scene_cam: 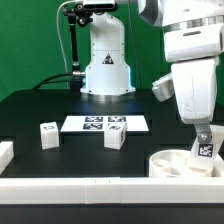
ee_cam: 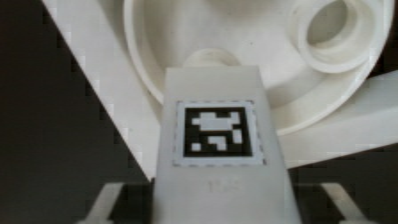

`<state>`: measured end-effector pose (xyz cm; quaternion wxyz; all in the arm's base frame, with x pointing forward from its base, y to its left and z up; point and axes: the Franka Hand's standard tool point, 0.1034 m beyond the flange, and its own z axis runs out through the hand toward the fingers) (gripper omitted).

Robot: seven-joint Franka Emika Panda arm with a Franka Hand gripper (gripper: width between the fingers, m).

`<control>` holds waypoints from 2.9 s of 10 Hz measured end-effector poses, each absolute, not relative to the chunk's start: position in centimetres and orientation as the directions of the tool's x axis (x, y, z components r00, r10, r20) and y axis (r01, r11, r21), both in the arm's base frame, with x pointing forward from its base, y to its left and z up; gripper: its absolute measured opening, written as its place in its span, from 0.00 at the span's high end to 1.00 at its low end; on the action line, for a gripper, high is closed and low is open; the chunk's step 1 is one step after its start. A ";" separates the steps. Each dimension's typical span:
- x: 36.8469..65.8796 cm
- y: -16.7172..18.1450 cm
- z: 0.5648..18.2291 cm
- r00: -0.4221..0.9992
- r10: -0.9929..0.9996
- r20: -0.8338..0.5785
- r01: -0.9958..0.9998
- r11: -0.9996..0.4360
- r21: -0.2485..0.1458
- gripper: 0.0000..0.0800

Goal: Assemble stool

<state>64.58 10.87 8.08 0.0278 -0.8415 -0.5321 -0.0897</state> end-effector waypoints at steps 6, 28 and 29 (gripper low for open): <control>64.7 10.5 7.9 0.796 0.574 0.194 0.592 -0.804 -0.051 0.58; 64.0 9.5 7.8 0.375 -0.922 -0.096 -0.913 -0.349 -0.211 0.57; 63.9 9.6 7.8 0.285 -0.951 -0.123 -0.945 -0.257 -0.202 0.57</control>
Offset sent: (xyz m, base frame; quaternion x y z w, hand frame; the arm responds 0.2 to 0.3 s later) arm 0.0016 -0.0019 -0.0067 0.0179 -0.0014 0.1892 0.9818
